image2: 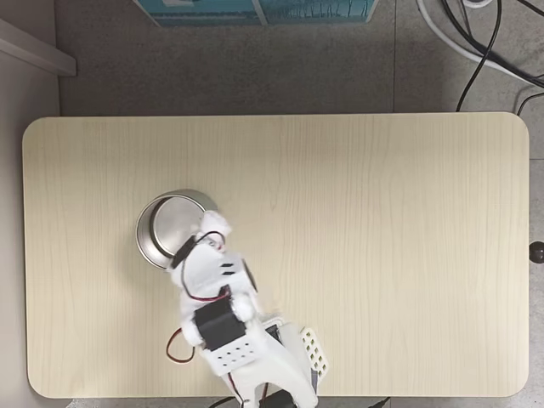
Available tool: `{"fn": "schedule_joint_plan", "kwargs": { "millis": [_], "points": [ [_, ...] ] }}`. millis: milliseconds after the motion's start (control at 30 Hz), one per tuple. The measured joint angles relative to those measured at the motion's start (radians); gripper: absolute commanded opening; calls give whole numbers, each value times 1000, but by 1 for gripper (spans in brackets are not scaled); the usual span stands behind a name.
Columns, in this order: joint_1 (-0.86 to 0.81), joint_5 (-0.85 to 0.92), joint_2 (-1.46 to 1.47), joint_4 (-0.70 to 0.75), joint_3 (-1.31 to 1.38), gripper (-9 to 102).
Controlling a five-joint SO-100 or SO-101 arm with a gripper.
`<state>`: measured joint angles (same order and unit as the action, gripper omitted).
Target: Grasp a dressing and put it in the cup.
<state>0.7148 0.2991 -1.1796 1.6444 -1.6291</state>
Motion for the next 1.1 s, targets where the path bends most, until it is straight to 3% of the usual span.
{"fn": "schedule_joint_plan", "kwargs": {
  "millis": [667,867,1100],
  "points": [
    [63,-20,18,-247,339,0],
    [54,-18,72,-252,353,21],
    [51,-17,74,-215,353,26]
  ]
}}
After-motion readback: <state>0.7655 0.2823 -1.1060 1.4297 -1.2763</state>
